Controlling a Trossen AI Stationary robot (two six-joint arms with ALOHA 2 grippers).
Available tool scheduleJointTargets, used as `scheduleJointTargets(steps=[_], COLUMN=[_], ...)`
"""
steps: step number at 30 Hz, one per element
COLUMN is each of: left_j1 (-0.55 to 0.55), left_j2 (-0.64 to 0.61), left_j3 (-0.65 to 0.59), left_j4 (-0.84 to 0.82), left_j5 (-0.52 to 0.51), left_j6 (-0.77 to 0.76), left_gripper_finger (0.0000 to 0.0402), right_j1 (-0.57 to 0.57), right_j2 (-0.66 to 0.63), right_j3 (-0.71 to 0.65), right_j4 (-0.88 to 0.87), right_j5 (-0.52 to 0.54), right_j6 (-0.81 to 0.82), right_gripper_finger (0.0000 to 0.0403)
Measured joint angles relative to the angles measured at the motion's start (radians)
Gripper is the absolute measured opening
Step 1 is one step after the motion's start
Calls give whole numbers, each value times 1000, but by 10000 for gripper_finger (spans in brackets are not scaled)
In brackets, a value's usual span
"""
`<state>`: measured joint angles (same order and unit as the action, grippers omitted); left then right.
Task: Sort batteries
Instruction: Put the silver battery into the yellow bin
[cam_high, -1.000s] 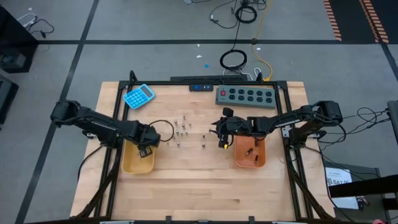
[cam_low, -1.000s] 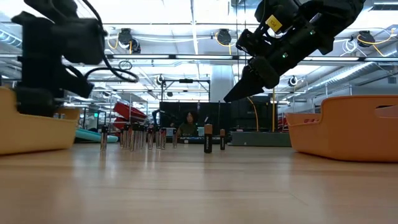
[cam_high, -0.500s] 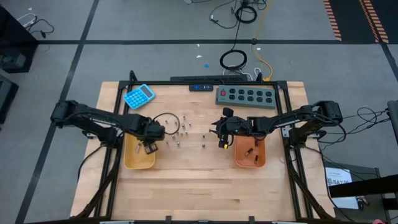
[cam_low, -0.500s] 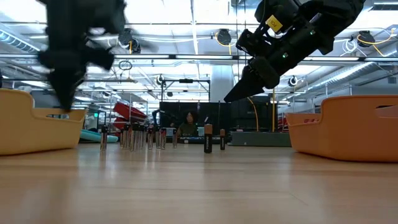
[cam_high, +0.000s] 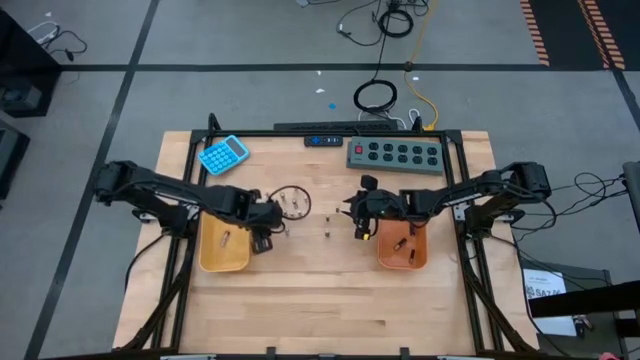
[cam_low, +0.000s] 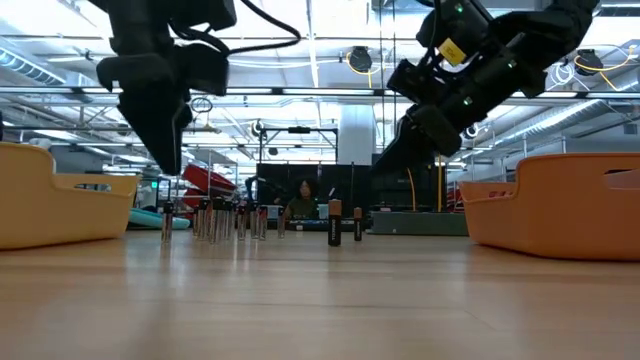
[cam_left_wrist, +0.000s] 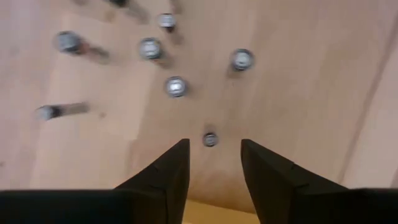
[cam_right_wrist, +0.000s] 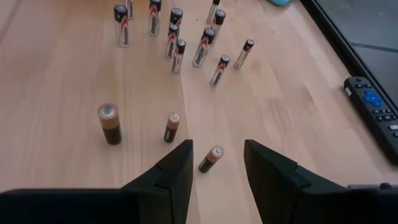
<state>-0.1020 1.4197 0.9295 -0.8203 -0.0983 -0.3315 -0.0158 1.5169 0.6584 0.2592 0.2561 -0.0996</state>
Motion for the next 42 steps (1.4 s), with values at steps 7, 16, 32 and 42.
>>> scheduleJointTargets(steps=[7, 16, 32, 42], left_j1=[-5, 9, 50, 51], left_j2=[79, 159, 248, 265], left_j3=[0, 0, -1, 0], left_j4=[9, 4, 50, 54], left_j5=[47, 30, 16, 54], left_j6=[-16, -25, 0, 23], left_gripper_finger=[249, 284, 194, 35], right_j1=[0, 2, 4, 4], right_j2=[0, 0, 0, 0], right_j3=[-16, -16, -16, -16], right_j4=[25, 26, 25, 27], right_j5=[0, 0, 0, 0], right_j6=[6, 3, 0, -2], right_gripper_finger=[134, 134, 134, 134])
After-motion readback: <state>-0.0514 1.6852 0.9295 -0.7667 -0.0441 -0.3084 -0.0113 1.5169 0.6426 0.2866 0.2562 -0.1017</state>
